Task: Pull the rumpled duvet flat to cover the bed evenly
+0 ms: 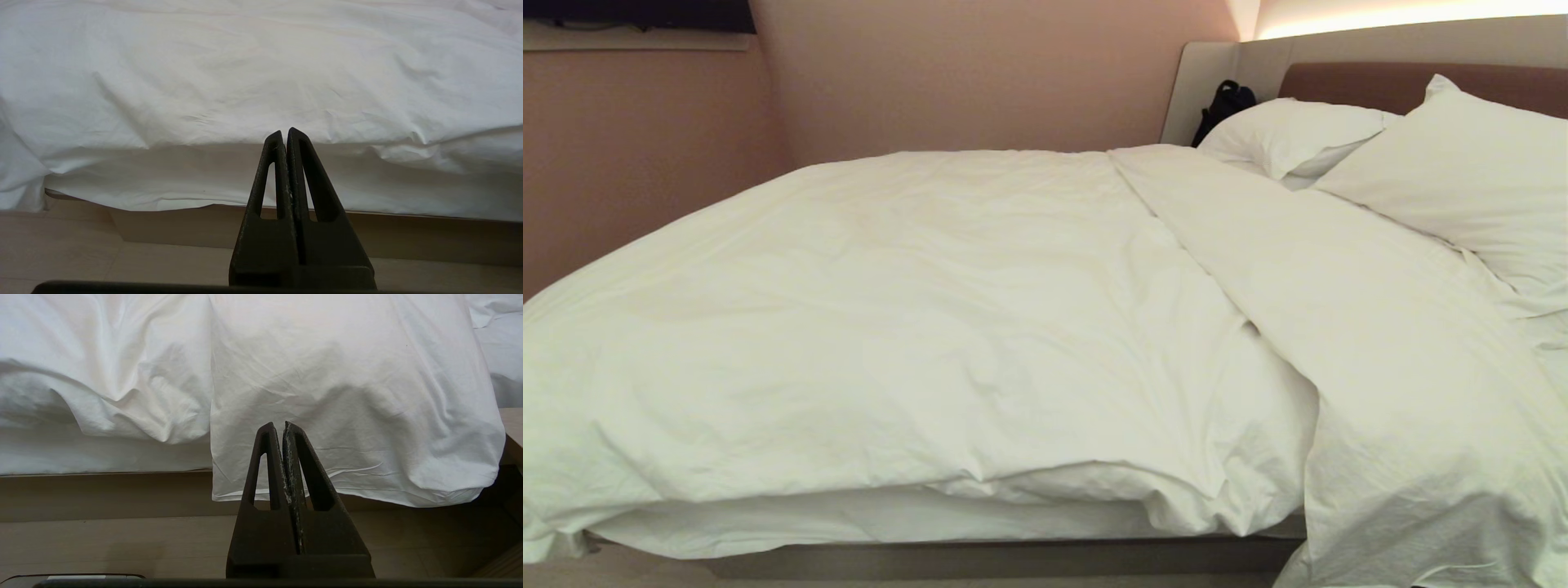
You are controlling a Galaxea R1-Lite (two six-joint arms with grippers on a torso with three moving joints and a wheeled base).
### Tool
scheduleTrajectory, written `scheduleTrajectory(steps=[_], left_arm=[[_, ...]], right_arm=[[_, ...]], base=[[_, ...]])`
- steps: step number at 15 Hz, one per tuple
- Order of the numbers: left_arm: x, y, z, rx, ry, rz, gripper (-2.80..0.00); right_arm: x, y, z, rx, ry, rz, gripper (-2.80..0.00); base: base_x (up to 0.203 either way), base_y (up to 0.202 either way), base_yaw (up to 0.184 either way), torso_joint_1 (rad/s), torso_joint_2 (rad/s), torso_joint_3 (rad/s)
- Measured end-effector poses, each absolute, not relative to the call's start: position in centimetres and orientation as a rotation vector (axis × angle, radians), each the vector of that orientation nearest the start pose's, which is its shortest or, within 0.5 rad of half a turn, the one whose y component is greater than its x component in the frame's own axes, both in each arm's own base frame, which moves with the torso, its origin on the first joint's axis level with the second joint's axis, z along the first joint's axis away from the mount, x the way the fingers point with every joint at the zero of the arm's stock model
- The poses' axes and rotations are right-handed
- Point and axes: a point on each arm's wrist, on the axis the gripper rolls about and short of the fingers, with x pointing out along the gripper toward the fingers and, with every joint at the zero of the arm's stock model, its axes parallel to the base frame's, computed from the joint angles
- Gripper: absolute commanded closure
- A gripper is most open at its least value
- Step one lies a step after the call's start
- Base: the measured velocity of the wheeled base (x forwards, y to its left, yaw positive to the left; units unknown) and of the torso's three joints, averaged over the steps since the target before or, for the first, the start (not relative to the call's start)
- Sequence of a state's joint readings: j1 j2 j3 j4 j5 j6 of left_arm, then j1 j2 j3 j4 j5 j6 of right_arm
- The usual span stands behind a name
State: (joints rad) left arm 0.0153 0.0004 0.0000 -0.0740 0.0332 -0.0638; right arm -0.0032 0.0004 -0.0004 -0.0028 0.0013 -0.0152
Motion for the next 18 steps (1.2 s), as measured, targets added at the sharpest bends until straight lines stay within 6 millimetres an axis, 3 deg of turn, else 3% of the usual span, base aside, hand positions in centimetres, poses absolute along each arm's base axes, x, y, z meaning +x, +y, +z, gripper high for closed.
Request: scheduleTrajectory(steps=[18], left_arm=[[-2.31,0.04,8.32,-0.066,-0.076,0.045,0.00]], right_arm=[[-2.28,0.01,7.59,-0.015,-0.003,-0.002,0.00]], base=[[0.000,0.000,0.000,0.000,0.00,0.000]])
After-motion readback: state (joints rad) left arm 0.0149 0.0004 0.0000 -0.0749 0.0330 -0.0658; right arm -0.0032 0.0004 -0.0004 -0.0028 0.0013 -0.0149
